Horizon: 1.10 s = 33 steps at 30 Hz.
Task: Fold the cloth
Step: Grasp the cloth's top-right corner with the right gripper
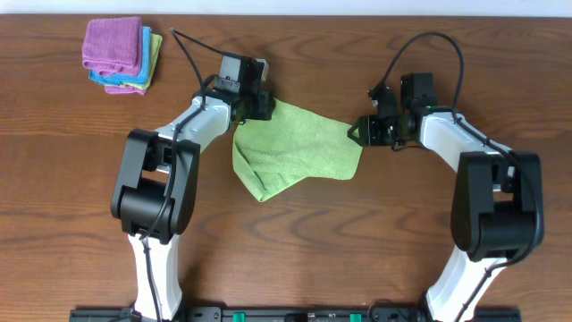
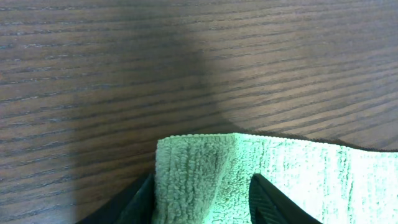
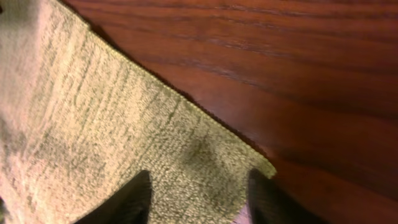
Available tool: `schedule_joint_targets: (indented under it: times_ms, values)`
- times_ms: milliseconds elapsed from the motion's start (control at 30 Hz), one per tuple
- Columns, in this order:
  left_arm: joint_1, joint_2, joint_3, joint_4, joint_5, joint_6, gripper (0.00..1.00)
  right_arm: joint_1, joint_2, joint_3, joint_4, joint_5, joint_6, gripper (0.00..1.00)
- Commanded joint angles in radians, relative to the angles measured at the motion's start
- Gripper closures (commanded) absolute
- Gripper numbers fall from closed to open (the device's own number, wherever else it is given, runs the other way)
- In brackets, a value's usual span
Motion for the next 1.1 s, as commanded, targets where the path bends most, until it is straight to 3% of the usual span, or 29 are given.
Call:
schedule_joint_targets:
  times_ms: [0,333,833,933,1067]
  values:
    - [0.002,0.024,0.026,0.000,-0.012,-0.005,0.49,0.005,0.016,0.001,-0.005,0.047,0.019,0.47]
    - [0.002,0.024,0.026,0.000,-0.012,-0.005,0.46,0.008,0.016,0.000,-0.035,0.117,0.084,0.46]
    - [0.002,0.024,0.026,0.000,-0.011,-0.013,0.52,0.018,0.088,-0.004,-0.004,0.065,0.103,0.60]
    - [0.002,0.024,0.026,0.000,-0.011,-0.013,0.52,0.018,0.088,-0.004,0.014,0.068,0.109,0.67]
    - [0.002,0.024,0.026,0.000,-0.011,-0.012,0.51,0.024,0.091,-0.004,0.008,0.107,0.113,0.65]
